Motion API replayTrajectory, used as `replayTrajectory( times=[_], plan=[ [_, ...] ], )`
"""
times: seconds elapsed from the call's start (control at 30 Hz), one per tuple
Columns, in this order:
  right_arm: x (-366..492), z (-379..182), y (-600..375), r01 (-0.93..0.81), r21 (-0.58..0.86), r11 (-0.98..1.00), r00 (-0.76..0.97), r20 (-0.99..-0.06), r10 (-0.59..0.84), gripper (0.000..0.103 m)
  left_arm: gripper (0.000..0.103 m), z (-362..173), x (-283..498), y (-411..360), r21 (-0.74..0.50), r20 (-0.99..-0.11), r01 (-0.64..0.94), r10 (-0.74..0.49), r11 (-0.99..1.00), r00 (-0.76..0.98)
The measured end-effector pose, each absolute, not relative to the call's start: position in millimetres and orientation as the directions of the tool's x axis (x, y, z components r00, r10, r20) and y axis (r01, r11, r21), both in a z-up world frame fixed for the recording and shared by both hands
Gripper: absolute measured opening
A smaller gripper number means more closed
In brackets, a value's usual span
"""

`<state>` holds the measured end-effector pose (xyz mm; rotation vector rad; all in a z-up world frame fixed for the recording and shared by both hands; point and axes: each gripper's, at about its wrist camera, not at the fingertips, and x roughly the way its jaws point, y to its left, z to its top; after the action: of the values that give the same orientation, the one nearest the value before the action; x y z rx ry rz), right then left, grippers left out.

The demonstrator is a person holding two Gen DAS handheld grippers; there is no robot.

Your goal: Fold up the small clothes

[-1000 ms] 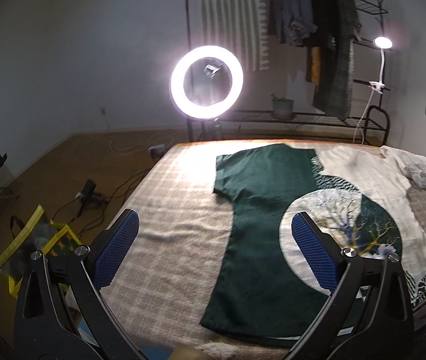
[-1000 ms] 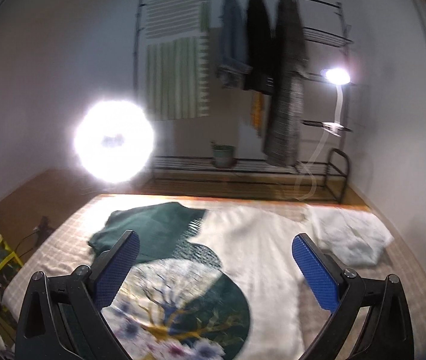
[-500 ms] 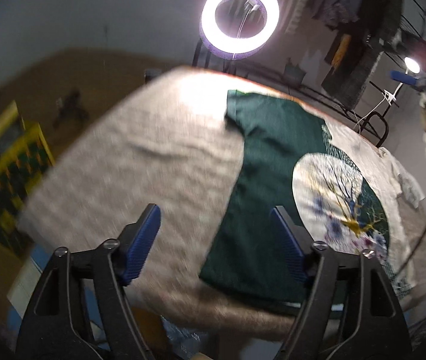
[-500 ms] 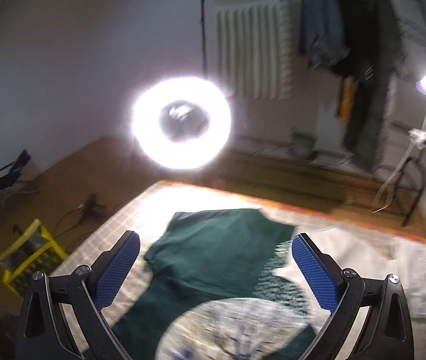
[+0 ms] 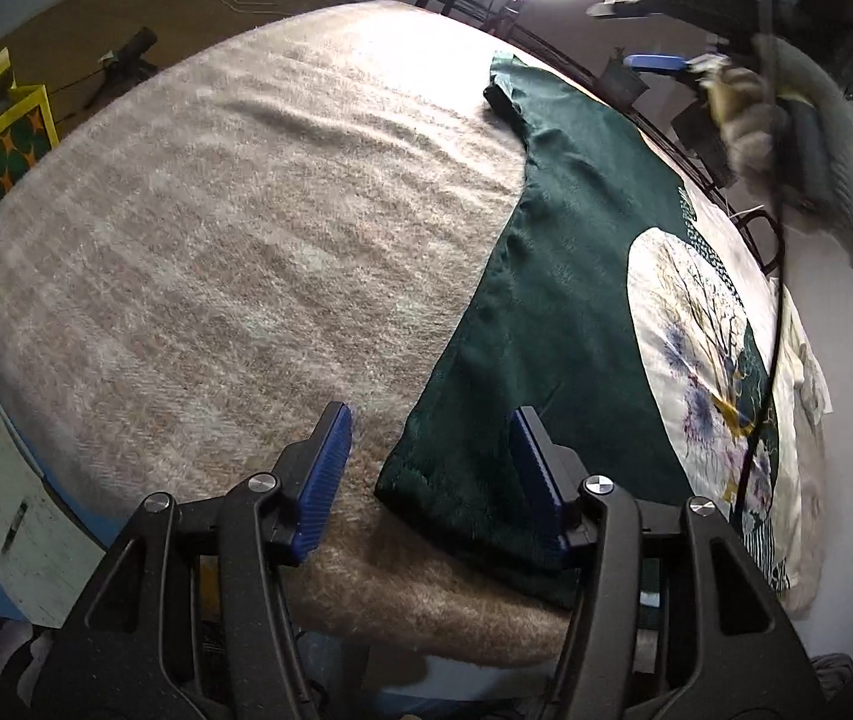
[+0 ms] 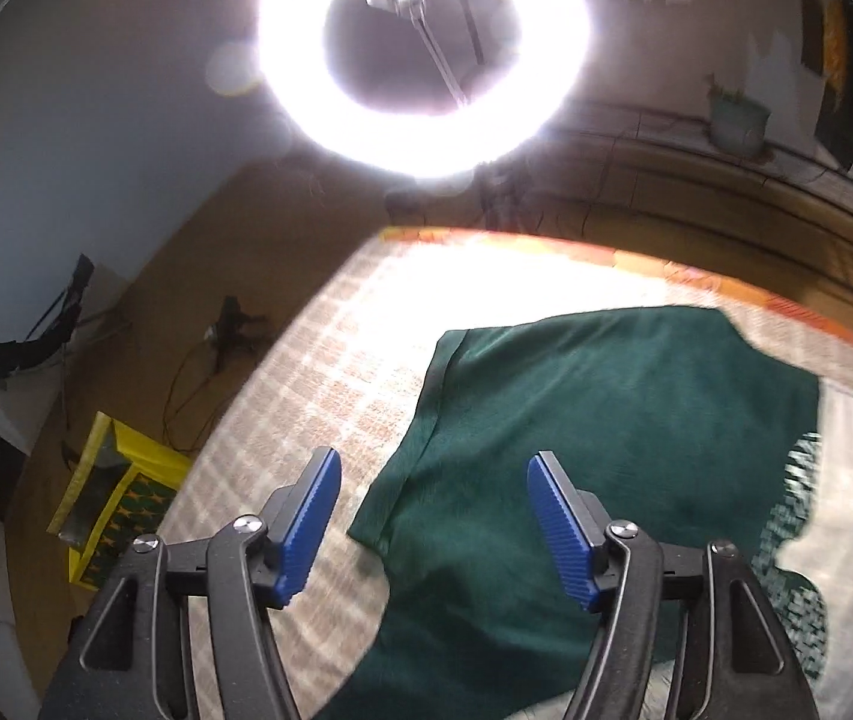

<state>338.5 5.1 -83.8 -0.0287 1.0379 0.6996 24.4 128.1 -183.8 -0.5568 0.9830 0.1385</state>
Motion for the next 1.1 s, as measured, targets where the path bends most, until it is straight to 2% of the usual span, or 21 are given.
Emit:
replayTrajectory(
  times=[0.1,0.27,0.3,0.33,0.43,0.5,0.67,0.83,0.9,0.97,1.1],
  plan=[
    [356.2,-104.8,32.6,-0.534,0.311,0.786,0.278,-0.814,0.510,0.065,0.056,-183.3,29.7,124.7,-0.366,-0.820,-0.338,-0.129,0.867,0.558],
    [373.8,-129.7,77.6,-0.556,0.267,0.787,0.256,-0.846,0.468,0.065,0.030,-184.8,36.3,119.4,-0.329,-0.824,-0.315,-0.108,0.891,0.556],
    [376.4,-135.3,87.4,-0.563,0.258,0.786,0.249,-0.853,0.458,0.065,0.019,-185.5,38.2,119.4,-0.331,-0.824,-0.312,-0.112,0.891,0.555],
    [378.7,-140.0,94.2,-0.569,0.250,0.784,0.245,-0.858,0.452,0.065,0.013,-186.5,39.2,120.5,-0.331,-0.826,-0.316,-0.111,0.889,0.553],
    [383.6,-154.5,111.9,-0.571,0.203,0.795,0.249,-0.881,0.403,0.064,0.006,-188.0,40.1,123.7,-0.365,-0.821,-0.321,-0.139,0.874,0.554],
    [388.6,-168.6,119.8,-0.568,0.164,0.807,0.243,-0.903,0.354,0.057,0.005,-189.2,42.3,122.6,-0.378,-0.818,-0.311,-0.158,0.872,0.553],
    [390.0,-183.0,125.4,-0.588,0.070,0.806,0.259,-0.927,0.269,0.051,0.001,-188.3,43.3,120.1,-0.385,-0.814,-0.298,-0.170,0.874,0.555],
    [386.3,-181.3,126.5,-0.618,-0.034,0.786,0.309,-0.929,0.202,0.023,0.000,-185.4,44.7,115.8,-0.400,-0.807,-0.287,-0.185,0.870,0.561],
    [387.0,-178.8,119.4,-0.619,-0.045,0.784,0.318,-0.927,0.198,0.006,0.000,-182.5,44.5,113.2,-0.401,-0.802,-0.274,-0.190,0.874,0.566],
    [389.3,-175.9,112.2,-0.615,-0.022,0.788,0.309,-0.926,0.215,0.002,0.000,-178.2,44.3,109.7,-0.404,-0.794,-0.260,-0.195,0.877,0.575],
    [392.2,-159.9,91.3,-0.601,0.040,0.799,0.313,-0.907,0.281,0.000,0.000,-167.9,40.9,108.3,-0.411,-0.778,-0.240,-0.201,0.879,0.596]
  ],
)
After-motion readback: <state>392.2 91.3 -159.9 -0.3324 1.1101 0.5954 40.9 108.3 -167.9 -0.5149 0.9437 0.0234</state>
